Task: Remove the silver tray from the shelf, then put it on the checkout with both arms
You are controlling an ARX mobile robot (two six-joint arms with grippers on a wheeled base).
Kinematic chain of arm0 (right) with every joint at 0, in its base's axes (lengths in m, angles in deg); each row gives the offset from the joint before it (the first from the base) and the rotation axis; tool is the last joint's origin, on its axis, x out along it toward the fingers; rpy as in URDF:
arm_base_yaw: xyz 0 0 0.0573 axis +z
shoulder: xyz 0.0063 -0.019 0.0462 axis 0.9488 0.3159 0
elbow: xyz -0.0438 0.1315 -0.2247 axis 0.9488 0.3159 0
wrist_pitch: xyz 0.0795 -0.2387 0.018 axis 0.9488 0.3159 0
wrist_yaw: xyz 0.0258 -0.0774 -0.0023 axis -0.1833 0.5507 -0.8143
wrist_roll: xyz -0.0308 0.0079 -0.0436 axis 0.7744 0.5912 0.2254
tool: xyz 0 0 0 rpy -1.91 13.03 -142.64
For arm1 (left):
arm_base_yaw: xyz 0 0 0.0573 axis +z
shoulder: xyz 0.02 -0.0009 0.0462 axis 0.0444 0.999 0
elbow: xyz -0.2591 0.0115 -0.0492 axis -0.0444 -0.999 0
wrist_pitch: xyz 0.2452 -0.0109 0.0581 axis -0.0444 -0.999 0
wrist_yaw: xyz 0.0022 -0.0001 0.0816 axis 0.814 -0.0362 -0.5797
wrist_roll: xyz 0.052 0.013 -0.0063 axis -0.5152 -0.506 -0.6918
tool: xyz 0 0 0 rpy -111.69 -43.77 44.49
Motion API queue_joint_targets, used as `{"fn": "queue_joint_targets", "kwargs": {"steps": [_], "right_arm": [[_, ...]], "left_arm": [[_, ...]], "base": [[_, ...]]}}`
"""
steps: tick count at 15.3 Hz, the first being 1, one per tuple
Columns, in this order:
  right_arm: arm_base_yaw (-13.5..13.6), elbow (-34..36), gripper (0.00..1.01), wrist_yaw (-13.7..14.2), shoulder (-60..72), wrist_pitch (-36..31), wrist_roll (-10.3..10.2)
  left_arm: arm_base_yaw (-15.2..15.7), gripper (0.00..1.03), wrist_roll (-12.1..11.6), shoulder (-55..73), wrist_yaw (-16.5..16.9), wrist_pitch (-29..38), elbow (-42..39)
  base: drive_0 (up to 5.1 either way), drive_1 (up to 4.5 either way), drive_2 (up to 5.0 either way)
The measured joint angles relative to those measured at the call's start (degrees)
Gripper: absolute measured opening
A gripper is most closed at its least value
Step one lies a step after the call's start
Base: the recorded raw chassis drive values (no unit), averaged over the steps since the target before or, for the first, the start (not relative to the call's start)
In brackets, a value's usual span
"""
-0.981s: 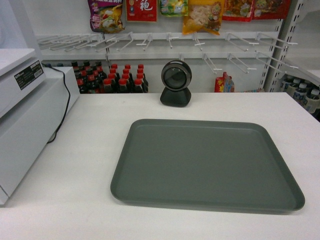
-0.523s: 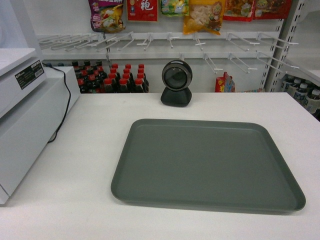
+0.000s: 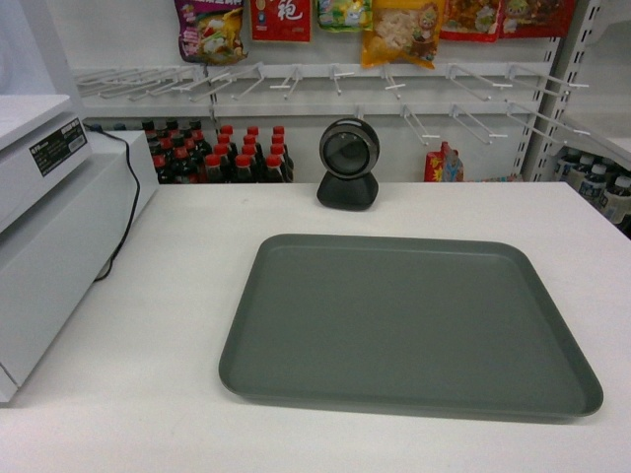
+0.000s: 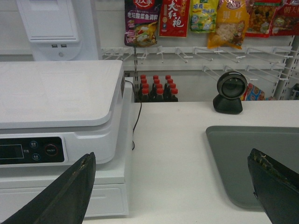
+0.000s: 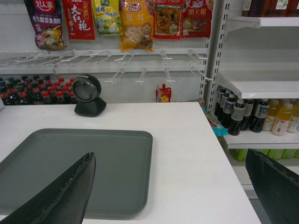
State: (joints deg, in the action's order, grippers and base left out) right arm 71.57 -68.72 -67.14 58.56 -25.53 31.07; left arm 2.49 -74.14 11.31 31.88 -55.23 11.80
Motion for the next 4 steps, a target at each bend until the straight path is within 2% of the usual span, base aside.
{"fn": "queue_joint_targets", "kwargs": {"steps": [4], "right_arm": [[0.0, 0.0, 0.98, 0.0, 0.0, 0.0, 0.0]], "left_arm": [[0.0, 0.98, 0.0, 0.0, 0.0, 0.0, 0.0]], "base": [[0.0, 0.00, 0.0]]}}
